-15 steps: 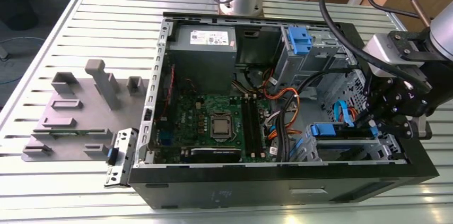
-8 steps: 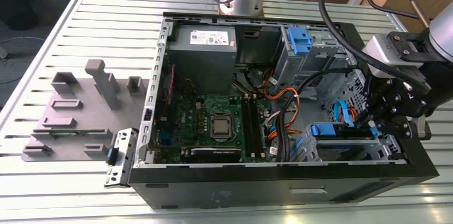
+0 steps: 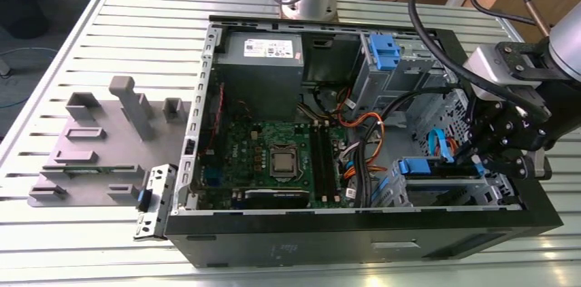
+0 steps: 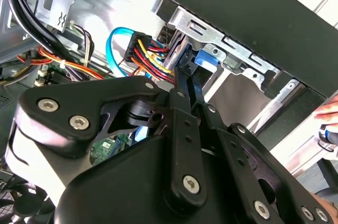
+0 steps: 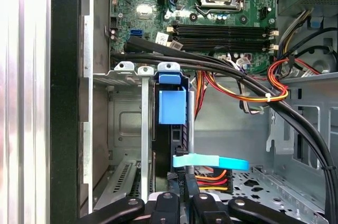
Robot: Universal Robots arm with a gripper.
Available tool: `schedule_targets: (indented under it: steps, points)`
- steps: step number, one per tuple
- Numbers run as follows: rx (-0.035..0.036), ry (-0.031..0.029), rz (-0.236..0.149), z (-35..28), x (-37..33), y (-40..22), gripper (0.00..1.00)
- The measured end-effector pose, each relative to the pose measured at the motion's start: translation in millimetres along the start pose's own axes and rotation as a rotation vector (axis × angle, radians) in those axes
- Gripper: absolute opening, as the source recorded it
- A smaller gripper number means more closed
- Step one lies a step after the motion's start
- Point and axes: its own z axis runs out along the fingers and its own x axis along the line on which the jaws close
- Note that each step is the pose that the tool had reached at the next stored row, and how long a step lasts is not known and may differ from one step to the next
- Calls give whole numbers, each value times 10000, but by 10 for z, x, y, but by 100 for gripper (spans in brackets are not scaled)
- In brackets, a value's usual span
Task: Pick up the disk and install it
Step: 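Insert the second disk wire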
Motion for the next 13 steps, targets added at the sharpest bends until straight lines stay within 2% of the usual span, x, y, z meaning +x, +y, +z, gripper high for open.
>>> schedule_targets:
  steps: [13]
  points:
    - [0, 1, 0, 31, 2, 0, 16]
